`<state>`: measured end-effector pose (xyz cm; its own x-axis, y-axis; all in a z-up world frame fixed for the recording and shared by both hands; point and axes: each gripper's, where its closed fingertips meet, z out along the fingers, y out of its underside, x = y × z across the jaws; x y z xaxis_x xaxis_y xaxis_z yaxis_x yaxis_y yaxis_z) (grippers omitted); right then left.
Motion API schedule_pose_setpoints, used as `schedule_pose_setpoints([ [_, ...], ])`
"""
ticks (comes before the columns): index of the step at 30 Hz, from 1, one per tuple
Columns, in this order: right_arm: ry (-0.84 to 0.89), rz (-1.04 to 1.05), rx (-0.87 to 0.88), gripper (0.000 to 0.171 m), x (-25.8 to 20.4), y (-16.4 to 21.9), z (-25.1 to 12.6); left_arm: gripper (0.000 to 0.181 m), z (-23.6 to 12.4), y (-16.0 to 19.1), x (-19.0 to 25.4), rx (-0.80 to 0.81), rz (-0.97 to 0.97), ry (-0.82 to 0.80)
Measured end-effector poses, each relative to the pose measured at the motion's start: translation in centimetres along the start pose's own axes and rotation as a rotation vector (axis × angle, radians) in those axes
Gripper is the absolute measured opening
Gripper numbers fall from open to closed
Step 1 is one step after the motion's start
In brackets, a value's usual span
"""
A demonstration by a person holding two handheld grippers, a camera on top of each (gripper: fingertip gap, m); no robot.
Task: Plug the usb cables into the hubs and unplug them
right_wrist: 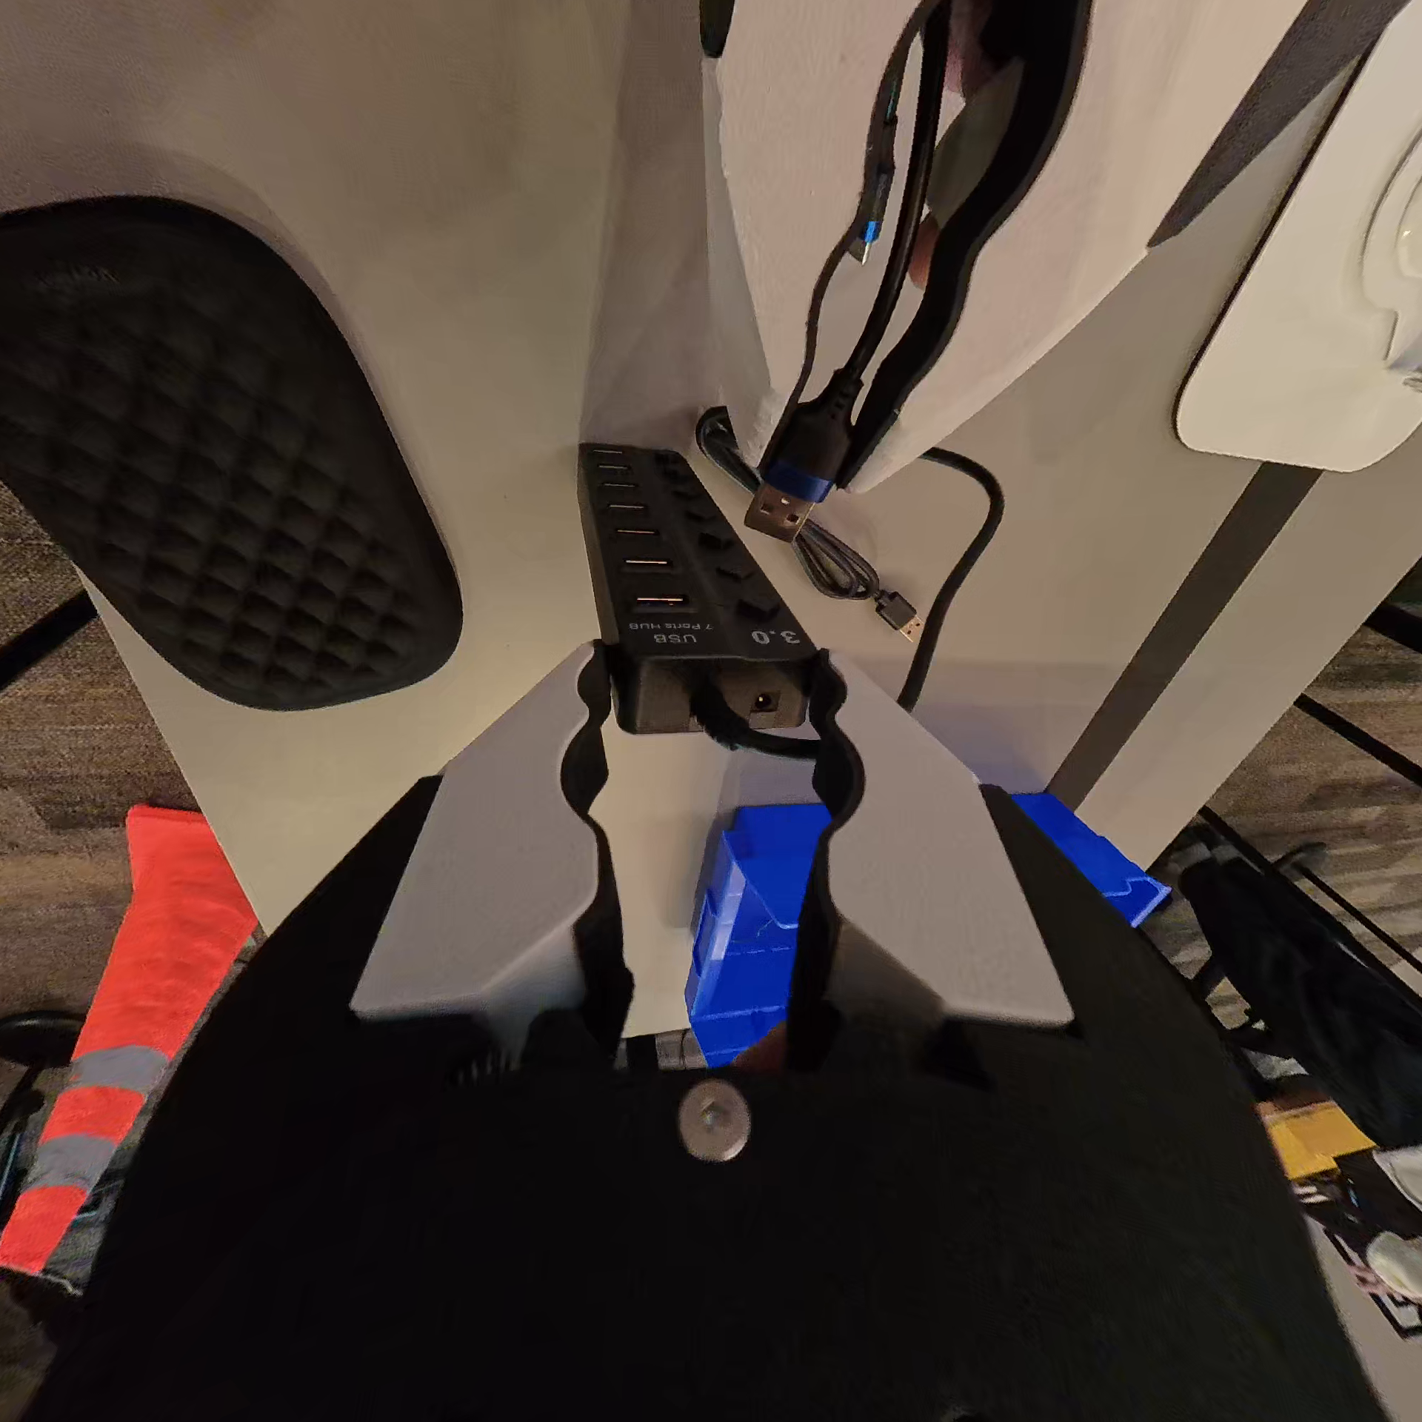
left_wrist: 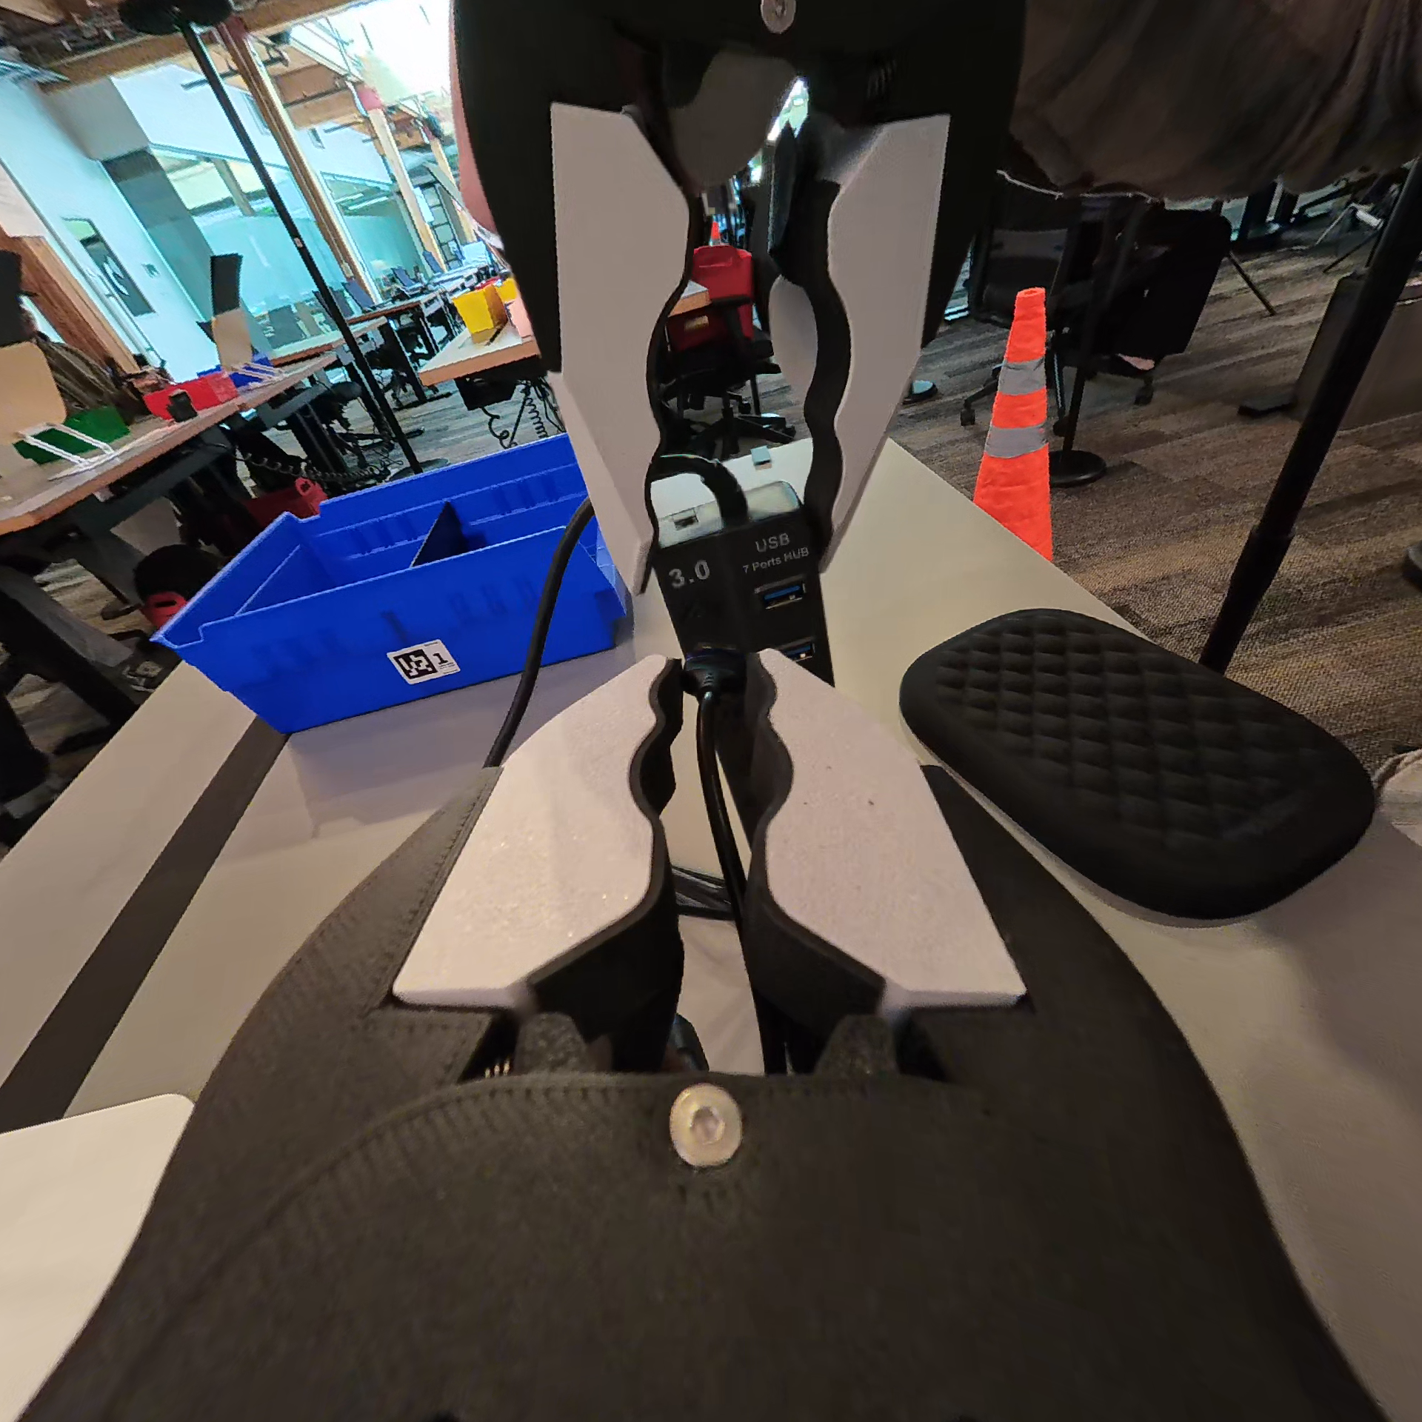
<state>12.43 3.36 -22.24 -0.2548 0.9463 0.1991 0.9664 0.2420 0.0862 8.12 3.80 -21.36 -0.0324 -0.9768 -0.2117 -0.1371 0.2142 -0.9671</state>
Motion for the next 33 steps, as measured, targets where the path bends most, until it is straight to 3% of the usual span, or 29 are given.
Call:
schedule_pose_setpoints([
  [33, 0.046, 0.033, 0.047, 0.054, 0.03, -0.46, 0.37, 0.016, 0.42, 0.46, 0.32, -0.005, -0.003, 0.02],
])
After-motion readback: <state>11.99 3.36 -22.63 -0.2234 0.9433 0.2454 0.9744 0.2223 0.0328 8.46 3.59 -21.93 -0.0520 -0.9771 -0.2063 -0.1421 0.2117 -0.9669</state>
